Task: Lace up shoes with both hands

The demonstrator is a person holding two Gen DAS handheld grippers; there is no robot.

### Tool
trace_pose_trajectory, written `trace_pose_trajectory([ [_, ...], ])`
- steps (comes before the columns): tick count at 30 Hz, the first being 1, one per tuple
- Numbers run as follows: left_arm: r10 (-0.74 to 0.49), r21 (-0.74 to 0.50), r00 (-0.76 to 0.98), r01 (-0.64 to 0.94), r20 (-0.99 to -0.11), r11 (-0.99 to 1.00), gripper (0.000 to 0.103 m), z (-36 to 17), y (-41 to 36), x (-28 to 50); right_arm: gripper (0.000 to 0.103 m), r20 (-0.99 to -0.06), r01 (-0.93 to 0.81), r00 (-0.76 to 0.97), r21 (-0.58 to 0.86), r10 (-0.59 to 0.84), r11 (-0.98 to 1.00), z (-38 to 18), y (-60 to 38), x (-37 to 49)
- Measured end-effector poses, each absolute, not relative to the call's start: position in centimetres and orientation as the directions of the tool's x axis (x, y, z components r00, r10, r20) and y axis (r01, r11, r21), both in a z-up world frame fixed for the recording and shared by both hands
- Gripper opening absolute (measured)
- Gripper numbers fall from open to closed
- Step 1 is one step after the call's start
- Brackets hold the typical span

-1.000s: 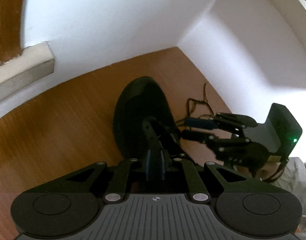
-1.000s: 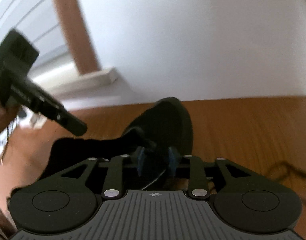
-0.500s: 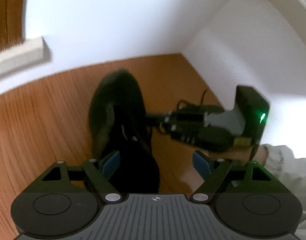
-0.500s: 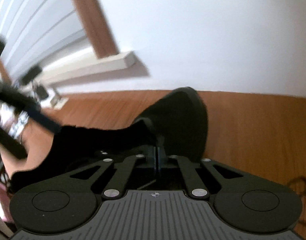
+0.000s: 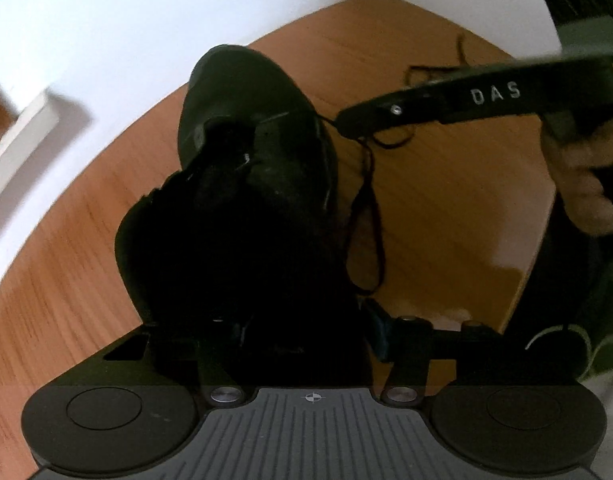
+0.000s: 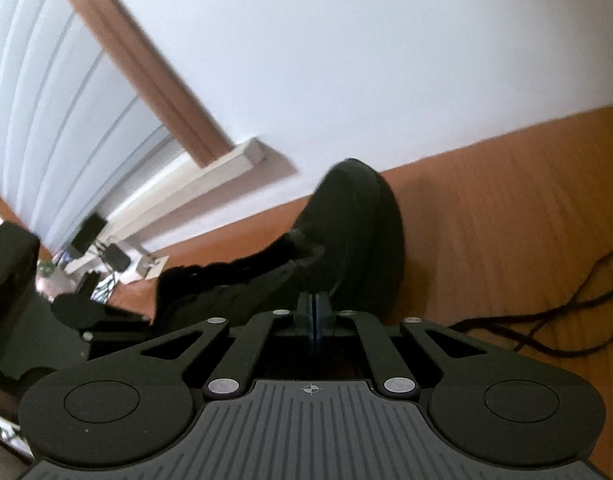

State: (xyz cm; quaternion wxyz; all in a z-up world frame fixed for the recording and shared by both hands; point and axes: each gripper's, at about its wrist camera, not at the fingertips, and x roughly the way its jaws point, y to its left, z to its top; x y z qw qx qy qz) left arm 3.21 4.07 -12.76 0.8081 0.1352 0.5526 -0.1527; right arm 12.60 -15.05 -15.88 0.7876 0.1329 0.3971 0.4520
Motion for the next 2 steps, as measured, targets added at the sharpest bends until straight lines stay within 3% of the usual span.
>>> trace_pose_trajectory([
  [2, -0.082, 0.094, 0.354, 0.453, -0.932, 0.886, 0.059, -12.74, 3.80, 2.76, 0.004, -0.499, -0.607, 0.282, 0.568, 0.819, 0.555, -15.79, -15.01, 12.43],
])
